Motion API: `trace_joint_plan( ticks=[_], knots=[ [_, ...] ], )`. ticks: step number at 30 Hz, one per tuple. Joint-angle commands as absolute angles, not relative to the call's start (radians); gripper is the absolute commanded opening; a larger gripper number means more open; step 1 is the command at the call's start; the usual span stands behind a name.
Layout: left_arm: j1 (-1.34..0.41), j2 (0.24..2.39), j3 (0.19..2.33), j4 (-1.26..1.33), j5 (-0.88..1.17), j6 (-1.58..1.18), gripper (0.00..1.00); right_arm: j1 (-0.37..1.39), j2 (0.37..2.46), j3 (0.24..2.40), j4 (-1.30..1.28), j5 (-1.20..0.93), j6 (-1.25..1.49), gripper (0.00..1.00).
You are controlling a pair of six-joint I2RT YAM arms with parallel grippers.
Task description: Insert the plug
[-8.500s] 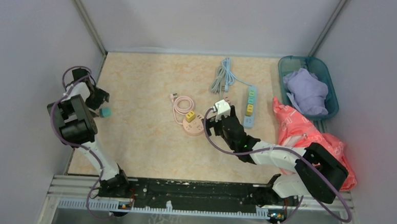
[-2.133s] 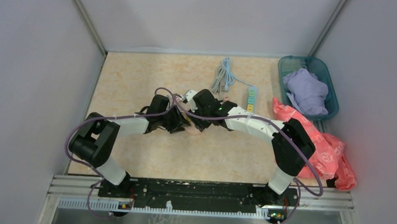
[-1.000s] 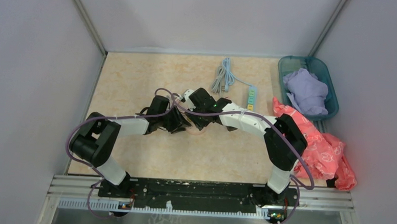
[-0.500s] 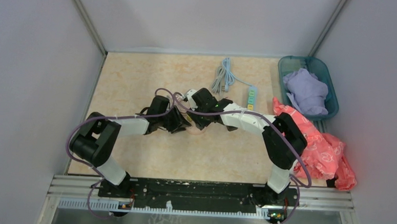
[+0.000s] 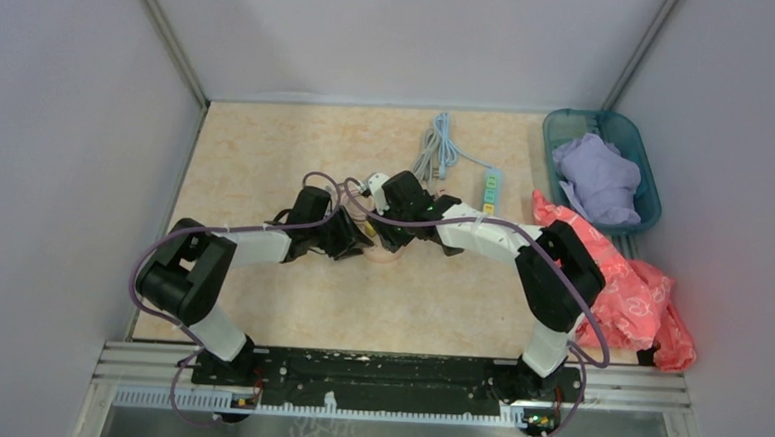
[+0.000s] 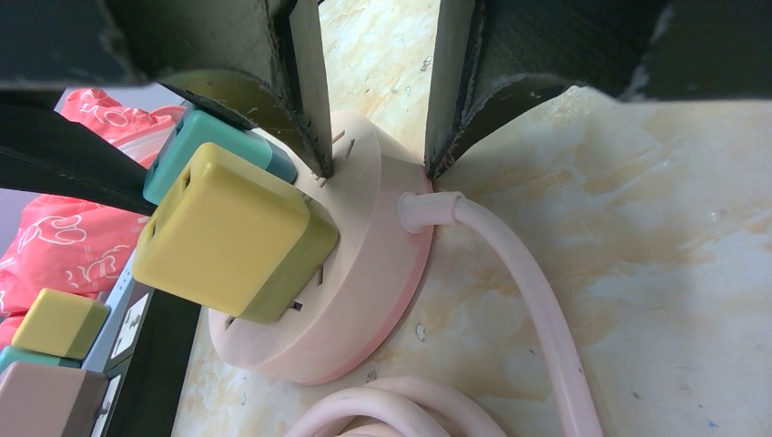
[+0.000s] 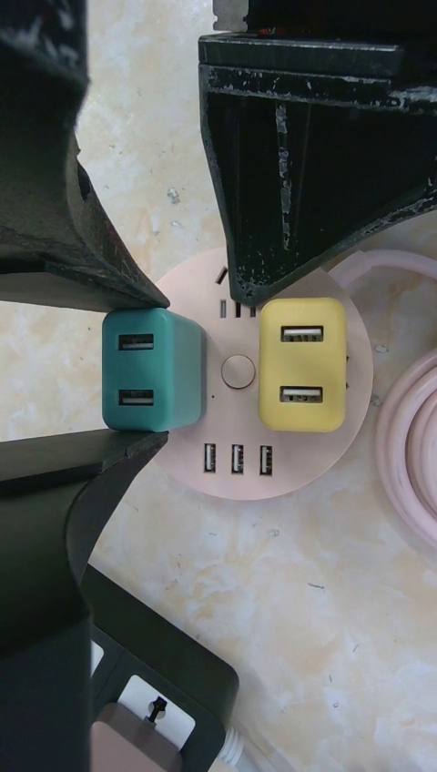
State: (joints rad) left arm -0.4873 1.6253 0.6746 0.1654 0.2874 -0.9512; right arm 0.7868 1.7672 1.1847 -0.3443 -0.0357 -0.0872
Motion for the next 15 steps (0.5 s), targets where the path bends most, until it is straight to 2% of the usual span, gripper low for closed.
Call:
trace_joint_plan(
  ticks=[1, 15],
  knots=[
    [-0.496, 1.639, 0.672, 0.127, 0.261, -0.941, 0.47, 0.791, 1.899, 1.102, -0.535, 0.073, -0.122, 0.0],
    [-0.496, 1.623, 0.666, 0.127, 0.262, -0.94, 0.48, 0.815, 1.915, 1.068, -0.518, 0.038, -0.093, 0.0]
  ],
)
